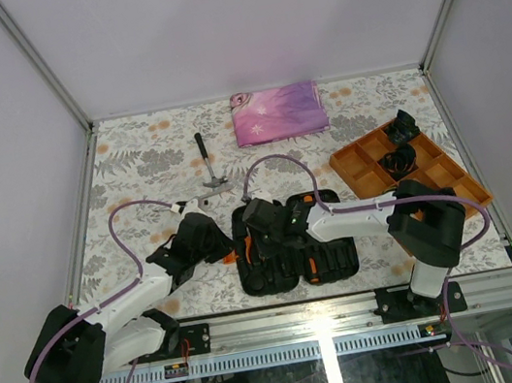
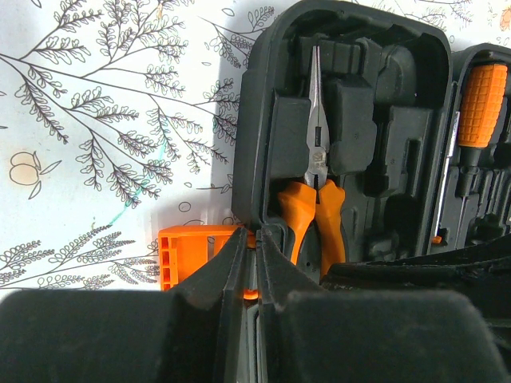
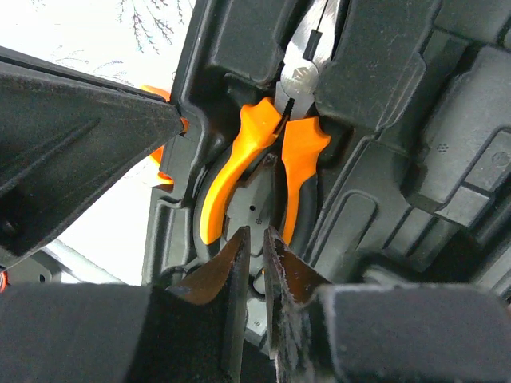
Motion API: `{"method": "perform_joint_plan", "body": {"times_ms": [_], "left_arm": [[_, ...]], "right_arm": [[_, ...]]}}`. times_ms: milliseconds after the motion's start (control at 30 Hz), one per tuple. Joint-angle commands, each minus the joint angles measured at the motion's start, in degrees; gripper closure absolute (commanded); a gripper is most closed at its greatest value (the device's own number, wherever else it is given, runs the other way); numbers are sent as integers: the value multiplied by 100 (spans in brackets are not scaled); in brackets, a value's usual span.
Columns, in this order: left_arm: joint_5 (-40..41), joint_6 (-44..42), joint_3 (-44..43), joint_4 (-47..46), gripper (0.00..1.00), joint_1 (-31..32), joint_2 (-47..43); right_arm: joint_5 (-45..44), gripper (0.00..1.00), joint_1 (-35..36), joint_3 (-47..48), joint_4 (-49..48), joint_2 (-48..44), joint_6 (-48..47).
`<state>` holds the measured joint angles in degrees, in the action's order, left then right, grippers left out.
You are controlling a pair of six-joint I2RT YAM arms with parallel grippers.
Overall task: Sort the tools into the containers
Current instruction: Adjust the pliers in the storage box.
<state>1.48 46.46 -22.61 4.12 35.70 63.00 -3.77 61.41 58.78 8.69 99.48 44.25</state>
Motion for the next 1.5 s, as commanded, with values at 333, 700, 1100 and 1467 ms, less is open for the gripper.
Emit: {"method": "perform_joint_plan", "body": {"times_ms": [333, 700, 1100, 1467], "left_arm": [[26, -49, 128, 302, 94, 51, 13], [24, -42, 120, 309, 94, 51, 13], [-174, -92, 211, 76, 97, 64, 155], [-165, -33, 372, -49, 100, 222, 218]], "right_arm": [[-890, 78, 12, -193, 347, -610, 128], [16, 78, 7, 52, 37, 97, -14], [238, 98, 12, 450, 434, 663, -118], [18, 100, 166, 786, 1042, 1628, -116]]}}
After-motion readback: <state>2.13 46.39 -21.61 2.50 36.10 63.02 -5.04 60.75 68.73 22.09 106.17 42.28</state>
